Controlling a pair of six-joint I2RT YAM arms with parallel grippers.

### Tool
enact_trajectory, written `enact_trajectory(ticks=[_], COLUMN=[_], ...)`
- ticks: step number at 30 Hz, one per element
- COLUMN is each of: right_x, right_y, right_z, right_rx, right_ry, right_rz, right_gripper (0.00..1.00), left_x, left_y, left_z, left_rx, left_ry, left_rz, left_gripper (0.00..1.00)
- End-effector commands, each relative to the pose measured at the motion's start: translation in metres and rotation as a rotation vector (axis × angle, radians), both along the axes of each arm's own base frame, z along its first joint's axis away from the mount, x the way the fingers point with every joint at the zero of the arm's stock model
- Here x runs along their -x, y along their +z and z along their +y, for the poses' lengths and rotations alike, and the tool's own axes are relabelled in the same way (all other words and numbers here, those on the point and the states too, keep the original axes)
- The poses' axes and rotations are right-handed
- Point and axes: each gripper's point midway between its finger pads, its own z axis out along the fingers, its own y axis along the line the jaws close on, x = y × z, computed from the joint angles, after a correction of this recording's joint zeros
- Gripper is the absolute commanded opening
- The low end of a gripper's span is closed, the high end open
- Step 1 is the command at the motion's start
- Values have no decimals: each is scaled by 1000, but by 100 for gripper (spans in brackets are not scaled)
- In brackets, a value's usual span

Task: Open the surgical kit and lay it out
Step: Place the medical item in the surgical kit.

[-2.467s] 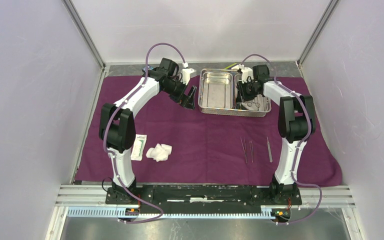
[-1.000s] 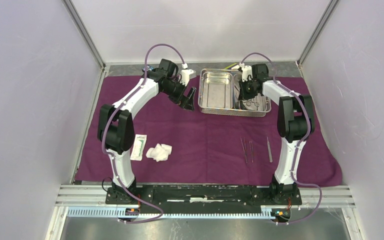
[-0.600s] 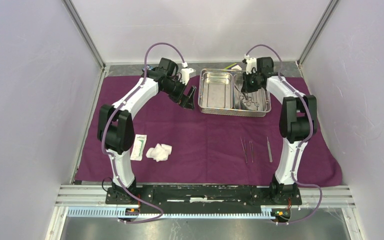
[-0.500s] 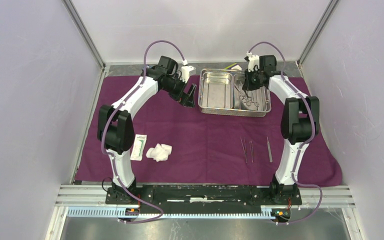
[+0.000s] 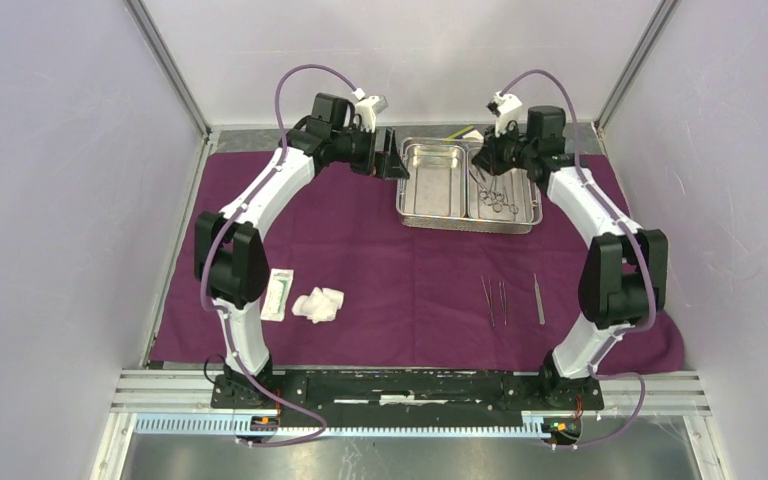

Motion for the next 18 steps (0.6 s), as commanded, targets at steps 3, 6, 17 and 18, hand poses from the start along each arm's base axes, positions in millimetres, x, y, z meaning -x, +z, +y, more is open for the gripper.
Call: enact_trajectory(ticks=[3,6,17,18], right_x=[35,49,72,74], right_y=[31,37,42,41], right_z=[54,72,97,97], right_rx=[-41,-75,-34,-29], right_ry=[167,193,179,177], right_rz=[-146,-149,-177,-177], right_gripper=[0,0,0,0], left_x=[-9,-14,-5,-4], left_y=[69,69,55,54], left_z=[-40,-44,-60,-60], left_rx=[301,355,425,425], left_ry=[109,181,275,278], left_rz=[58,105,240,247], left_gripper=[96,95,87,87])
